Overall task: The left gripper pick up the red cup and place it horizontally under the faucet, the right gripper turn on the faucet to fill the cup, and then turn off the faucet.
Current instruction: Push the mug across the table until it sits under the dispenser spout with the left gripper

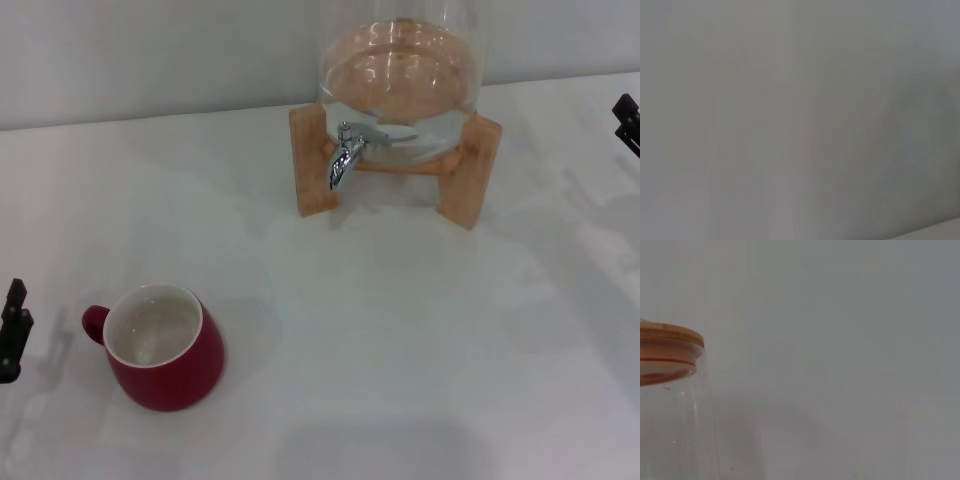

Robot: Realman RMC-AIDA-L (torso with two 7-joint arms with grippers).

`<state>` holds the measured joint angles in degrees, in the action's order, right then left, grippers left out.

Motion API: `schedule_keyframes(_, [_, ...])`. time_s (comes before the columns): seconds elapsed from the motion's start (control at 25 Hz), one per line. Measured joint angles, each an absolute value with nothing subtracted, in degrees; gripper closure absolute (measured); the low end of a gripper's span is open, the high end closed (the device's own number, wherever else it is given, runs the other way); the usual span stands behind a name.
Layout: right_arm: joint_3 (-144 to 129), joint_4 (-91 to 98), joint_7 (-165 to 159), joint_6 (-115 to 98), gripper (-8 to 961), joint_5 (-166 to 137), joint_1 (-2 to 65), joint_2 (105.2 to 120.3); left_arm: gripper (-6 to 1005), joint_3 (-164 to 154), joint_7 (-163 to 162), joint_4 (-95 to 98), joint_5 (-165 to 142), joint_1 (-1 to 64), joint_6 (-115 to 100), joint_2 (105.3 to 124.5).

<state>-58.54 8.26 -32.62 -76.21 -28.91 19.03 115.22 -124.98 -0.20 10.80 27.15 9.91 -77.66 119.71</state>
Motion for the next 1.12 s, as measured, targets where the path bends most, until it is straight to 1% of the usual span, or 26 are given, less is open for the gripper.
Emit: schedule_keyframes(1.12, [-58.71, 6.74, -32.47, -76.29, 80, -28.91, 18.81, 115.22, 388, -129.67, 0.7, 10.69, 27.16, 7.62, -78.58, 119.7])
